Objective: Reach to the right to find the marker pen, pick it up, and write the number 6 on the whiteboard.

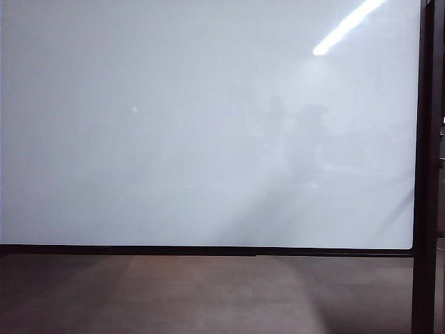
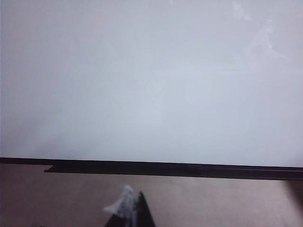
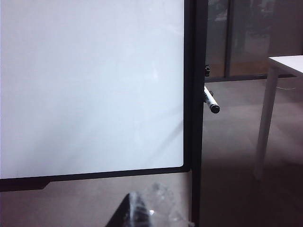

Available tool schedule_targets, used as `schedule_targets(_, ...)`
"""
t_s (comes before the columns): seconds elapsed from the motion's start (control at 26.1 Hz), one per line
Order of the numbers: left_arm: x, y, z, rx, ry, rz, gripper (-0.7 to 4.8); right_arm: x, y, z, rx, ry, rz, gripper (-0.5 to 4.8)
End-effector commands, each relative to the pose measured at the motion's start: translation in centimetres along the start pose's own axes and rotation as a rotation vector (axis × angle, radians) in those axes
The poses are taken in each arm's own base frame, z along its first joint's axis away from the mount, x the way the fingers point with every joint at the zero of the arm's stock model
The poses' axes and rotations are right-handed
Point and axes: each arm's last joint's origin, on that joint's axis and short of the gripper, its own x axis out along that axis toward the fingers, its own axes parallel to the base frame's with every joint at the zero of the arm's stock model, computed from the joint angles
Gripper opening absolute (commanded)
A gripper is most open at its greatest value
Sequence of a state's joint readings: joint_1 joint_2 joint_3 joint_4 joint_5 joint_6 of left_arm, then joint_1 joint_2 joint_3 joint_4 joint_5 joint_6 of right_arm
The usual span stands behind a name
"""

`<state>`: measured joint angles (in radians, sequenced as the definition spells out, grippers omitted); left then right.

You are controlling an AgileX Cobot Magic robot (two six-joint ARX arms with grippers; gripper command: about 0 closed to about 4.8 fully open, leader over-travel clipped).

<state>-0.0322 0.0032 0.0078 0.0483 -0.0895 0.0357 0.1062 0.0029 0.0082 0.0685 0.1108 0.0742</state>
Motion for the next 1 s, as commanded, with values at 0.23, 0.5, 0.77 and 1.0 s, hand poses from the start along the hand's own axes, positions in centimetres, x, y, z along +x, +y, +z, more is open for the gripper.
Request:
schedule_targets(0.23,0.0,0.0,0.1,0.000,-0.012,0.000,-0.06,0.0,0.0,0.1,0.005,-0.010,-0.002,-0.05)
schedule_targets(0.5,-0.1,0.1,0.8,-0.061,-0.033,0.011,-0.06,-0.2,0.1,1.5,0.010,-0.051,0.001,-0.05)
schedule_targets(0.77,-0.9,0.5,4.4,-0.114,-0.113,0.072,-0.06,-1.2,0.2,6.3,0.019,-0.117,-0.033,-0.05)
schedule_targets(1.0,-1.2,0.6,8.5,-0.117,-0.149,0.063,-0.06,-0.8,0.6,11.4,0.020,-0.144,-0.044,-0.05)
